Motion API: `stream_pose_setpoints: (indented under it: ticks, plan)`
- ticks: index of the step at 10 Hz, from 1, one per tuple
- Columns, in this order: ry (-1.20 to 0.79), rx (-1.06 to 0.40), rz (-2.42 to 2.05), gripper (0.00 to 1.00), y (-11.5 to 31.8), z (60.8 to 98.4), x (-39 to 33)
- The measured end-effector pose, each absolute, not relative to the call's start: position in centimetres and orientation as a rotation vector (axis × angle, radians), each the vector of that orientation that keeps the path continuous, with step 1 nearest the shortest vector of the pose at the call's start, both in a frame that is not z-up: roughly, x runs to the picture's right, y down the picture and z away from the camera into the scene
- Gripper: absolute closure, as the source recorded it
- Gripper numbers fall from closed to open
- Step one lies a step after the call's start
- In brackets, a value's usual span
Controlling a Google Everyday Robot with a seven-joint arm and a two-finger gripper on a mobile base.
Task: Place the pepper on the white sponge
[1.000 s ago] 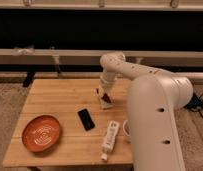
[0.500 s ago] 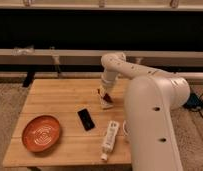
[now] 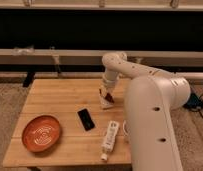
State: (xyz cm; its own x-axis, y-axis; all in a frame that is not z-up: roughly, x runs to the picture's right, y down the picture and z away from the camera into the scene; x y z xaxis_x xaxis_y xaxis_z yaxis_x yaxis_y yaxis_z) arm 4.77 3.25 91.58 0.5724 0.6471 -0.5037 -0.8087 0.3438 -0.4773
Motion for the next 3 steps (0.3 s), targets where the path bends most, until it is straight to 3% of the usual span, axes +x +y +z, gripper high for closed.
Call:
stream_pose_setpoints:
  ticks: [3]
  plan:
    - [0.242,-0.77,0.955,0.2,3.5,91.57,4.72]
